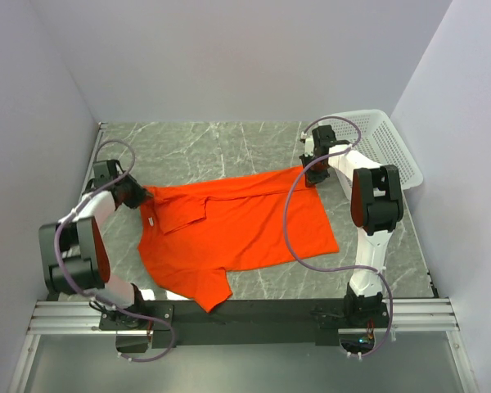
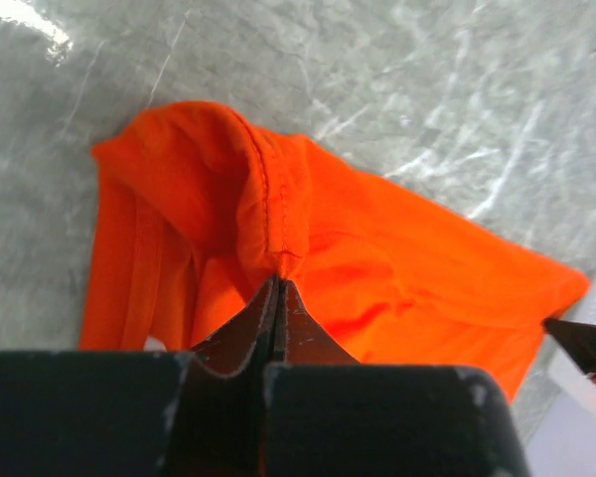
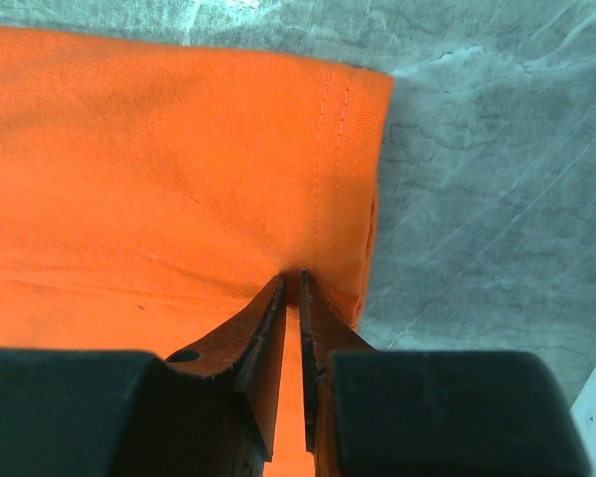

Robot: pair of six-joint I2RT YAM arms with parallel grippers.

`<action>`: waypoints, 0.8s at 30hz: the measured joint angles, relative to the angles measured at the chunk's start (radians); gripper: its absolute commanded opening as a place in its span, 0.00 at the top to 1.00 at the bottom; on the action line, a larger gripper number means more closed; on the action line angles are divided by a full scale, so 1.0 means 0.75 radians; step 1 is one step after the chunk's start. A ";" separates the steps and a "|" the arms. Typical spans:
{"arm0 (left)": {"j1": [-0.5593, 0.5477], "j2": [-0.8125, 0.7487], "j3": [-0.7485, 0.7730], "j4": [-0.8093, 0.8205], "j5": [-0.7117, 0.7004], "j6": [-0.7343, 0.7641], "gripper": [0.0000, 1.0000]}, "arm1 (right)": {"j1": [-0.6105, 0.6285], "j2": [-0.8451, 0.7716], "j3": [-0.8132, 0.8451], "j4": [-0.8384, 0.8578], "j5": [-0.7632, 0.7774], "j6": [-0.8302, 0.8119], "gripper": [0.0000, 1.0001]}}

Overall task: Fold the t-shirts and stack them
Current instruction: Fold the tshirt

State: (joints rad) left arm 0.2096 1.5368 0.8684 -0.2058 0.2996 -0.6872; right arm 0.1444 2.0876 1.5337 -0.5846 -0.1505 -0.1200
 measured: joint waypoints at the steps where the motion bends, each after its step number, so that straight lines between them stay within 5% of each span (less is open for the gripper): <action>1: 0.005 -0.045 -0.029 0.003 -0.002 -0.019 0.99 | 0.000 0.000 0.000 -0.001 0.000 0.000 0.82; 24: 0.098 -0.355 -0.347 0.079 -0.149 -0.231 0.99 | 0.000 0.000 0.000 -0.001 0.001 0.000 0.82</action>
State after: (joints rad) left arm 0.2832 1.2709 0.6083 -0.1463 0.1883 -0.8608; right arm 0.1444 2.0876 1.5337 -0.5850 -0.1501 -0.1200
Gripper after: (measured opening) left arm 0.013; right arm 0.181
